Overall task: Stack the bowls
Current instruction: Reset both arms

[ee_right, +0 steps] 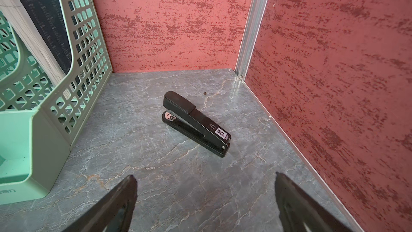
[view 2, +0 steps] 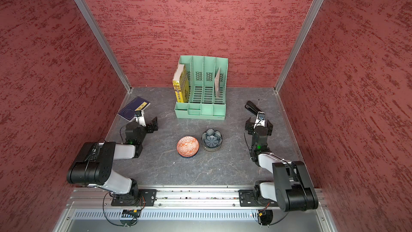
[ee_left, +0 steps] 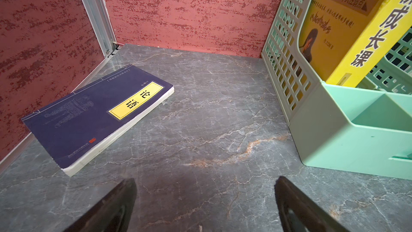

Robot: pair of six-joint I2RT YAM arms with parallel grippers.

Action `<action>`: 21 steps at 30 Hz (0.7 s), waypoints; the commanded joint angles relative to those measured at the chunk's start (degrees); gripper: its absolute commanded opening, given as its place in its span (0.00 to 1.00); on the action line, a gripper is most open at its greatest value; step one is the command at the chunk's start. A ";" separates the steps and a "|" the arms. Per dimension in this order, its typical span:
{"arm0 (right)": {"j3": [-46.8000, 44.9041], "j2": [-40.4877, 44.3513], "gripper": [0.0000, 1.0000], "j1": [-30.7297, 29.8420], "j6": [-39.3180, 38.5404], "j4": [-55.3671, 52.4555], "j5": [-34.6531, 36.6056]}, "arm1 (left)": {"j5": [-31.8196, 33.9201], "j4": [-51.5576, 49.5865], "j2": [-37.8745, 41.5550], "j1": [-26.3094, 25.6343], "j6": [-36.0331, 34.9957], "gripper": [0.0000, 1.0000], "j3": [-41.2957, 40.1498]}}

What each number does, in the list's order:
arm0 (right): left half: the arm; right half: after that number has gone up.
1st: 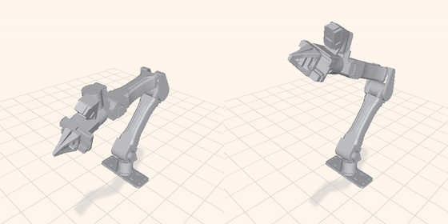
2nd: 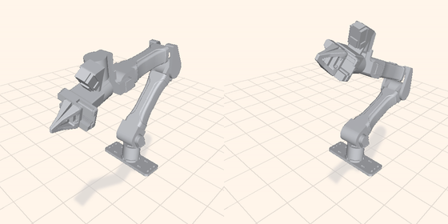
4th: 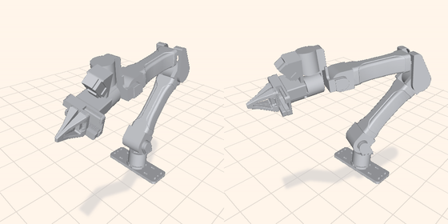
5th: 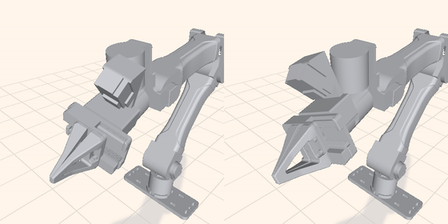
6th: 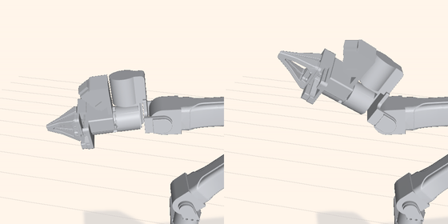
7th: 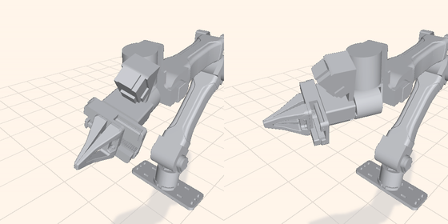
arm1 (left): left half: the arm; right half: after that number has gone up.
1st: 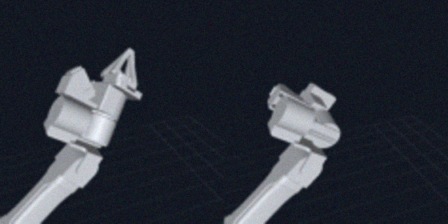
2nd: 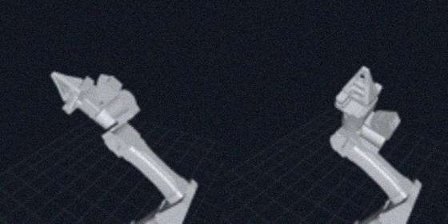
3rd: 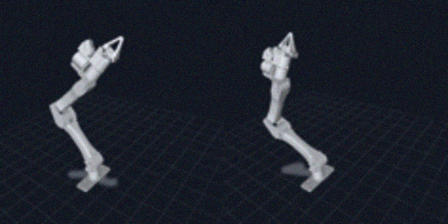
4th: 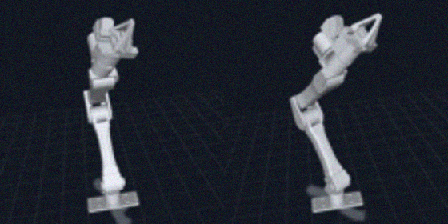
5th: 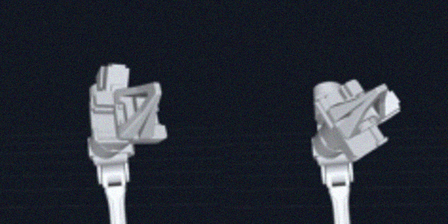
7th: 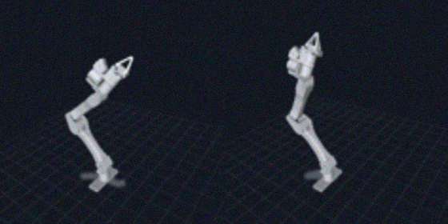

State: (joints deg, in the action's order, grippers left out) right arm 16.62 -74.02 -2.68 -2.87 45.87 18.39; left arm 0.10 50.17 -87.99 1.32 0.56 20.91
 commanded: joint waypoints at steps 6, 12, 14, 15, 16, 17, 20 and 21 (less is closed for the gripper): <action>-1.10 0.42 0.98 1.32 5.11 1.81 -8.42 | -0.25 1.24 0.18 0.21 -0.72 1.00 0.67; -0.89 -15.01 0.98 1.18 3.87 18.96 -11.07 | -0.25 1.24 0.17 0.18 -0.70 1.00 0.63; 0.71 -14.91 0.99 1.11 3.16 14.84 -13.03 | -0.26 1.24 0.10 0.24 -0.73 1.00 0.63; 1.87 -14.67 0.98 1.35 3.24 15.42 -13.39 | -0.27 1.24 0.16 0.21 -0.69 1.00 0.63; 4.81 -13.93 0.98 1.49 3.95 8.27 -12.72 | -0.27 1.24 0.16 0.18 -0.73 1.00 0.63; 5.41 -14.27 0.98 1.41 3.99 5.83 -11.99 | -0.26 1.24 0.11 0.22 -0.73 1.00 0.63; 5.60 -14.37 0.99 1.49 3.98 5.68 -12.10 | -0.27 1.24 0.13 0.20 -0.73 1.00 0.65; 5.60 -14.23 0.98 1.45 3.96 5.42 -12.20 | -0.27 1.24 0.16 0.17 -0.73 1.00 0.63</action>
State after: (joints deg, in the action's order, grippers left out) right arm 21.71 -88.95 -1.61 0.47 53.63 7.46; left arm 0.08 50.17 -87.99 1.32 0.56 20.91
